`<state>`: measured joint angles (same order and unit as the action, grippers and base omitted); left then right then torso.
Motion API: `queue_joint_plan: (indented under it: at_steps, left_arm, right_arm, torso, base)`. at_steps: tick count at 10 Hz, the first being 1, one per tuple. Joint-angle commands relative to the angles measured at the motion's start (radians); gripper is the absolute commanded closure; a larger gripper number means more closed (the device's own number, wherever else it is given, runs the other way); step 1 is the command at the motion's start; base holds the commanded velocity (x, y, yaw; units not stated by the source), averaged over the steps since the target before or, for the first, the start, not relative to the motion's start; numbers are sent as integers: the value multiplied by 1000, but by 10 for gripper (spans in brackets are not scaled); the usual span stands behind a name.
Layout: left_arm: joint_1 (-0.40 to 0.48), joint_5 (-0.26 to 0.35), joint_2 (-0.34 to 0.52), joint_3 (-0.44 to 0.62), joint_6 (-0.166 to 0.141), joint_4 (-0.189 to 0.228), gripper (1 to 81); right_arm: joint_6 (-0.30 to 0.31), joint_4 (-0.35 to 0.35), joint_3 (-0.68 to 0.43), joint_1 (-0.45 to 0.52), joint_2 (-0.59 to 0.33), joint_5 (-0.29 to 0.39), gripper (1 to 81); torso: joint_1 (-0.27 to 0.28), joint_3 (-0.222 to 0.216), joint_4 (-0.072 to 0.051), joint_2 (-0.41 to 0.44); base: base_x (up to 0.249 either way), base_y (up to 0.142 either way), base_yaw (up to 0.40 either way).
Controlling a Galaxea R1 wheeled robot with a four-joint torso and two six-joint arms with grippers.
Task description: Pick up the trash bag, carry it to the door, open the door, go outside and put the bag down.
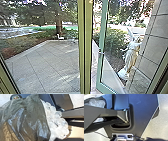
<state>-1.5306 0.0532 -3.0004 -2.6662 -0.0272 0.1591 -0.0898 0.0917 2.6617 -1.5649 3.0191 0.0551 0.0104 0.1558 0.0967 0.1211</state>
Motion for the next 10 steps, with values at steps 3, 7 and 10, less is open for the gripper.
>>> queue_joint_plan:
  at_steps: [3,7,10]
  left_arm:
    - [42,59,3,3,3,2,811]
    - [42,59,4,3,3,-3,811]
    - [42,59,0,2,3,0,811]
  right_arm:
    - [-5,-13,-5,41,6,68,10]
    - [-5,-15,-5,44,8,68,10]
    - [-4,-13,-5,42,8,68,10]
  torso:
    - [0,0,0,0]
    - [0,0,0,0]
    - [0,0,0,0]
  base:
    - [0,0,-169]
    - [0,0,-22]
    - [0,0,0]
